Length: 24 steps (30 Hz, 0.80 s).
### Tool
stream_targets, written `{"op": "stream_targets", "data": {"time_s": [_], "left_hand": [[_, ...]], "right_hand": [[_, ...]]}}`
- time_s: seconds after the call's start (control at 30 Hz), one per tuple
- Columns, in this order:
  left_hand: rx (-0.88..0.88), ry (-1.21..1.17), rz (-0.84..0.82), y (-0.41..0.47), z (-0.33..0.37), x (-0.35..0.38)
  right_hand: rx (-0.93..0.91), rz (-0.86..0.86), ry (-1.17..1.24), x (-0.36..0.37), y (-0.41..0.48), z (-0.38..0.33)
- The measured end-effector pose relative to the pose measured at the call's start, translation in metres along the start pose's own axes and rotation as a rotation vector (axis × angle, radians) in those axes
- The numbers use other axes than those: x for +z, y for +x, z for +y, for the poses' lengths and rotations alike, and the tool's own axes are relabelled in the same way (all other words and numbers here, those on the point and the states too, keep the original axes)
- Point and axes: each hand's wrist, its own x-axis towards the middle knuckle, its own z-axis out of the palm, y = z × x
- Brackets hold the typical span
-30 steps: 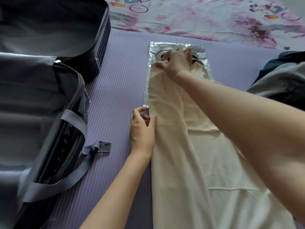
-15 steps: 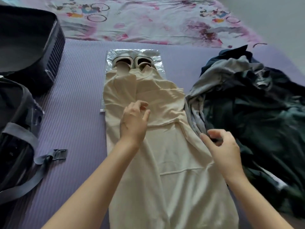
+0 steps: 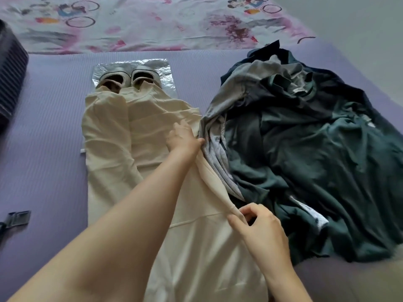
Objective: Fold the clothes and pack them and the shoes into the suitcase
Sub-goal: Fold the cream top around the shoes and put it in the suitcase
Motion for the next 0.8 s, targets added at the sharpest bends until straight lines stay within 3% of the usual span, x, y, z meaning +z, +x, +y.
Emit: {"op": "stream_targets", "data": {"time_s": [0.13, 0.33, 0.53, 0.8], "left_hand": [[-0.016, -0.109, 0.077, 0.005, -0.011, 0.006], [0.008, -0.037, 0.045, 0.005, -0.01, 0.008], [0.004, 0.021, 0.056, 0.009, -0.008, 0.012], [-0.041, -0.202, 0.094, 0.007, -0.017, 0.012]], "right_hand": [[-0.039, -0.041, 0.058, -0.001, -0.004, 0.001], [-0.014, -0.172, 0.288, 0.006, -0.014, -0.003], [0.017, -0.18, 0.265, 0.013, -0.016, 0.004], [-0.021, -0.224, 0.366, 0.012, -0.026, 0.005]]}}
